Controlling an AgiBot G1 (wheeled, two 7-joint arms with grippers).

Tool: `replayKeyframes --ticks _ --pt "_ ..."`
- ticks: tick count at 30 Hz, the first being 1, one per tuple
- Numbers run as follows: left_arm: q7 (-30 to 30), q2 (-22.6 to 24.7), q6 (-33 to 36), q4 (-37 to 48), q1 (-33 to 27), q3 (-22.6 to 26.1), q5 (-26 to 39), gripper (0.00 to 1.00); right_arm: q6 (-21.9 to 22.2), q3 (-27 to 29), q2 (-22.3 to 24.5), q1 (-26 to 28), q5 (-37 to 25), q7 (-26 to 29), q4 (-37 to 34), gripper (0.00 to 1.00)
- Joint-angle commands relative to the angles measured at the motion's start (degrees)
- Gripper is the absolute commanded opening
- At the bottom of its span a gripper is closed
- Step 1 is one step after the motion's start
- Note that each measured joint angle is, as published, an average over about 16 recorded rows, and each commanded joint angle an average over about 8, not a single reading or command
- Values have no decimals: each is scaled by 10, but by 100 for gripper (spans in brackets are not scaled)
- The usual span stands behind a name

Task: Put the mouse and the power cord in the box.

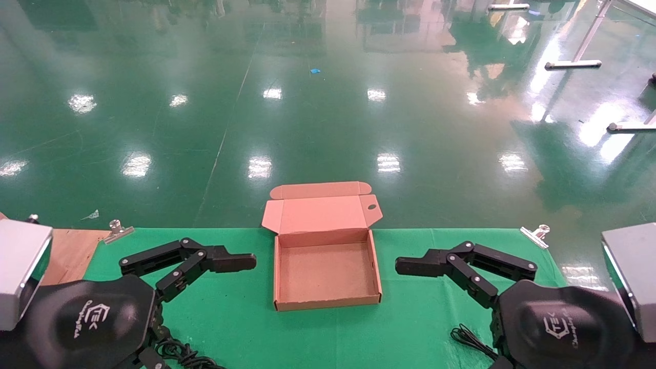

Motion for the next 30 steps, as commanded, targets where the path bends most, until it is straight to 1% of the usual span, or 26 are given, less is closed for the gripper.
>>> replayKeyframes --ticks 1,30 --pt "0 0 0 0 0 0 0 100 0 0 0 0 0 0 0 100" --pt "1 2 0 1 -1 0 -1 100 1 -1 -1 1 -2 -1 -1 100"
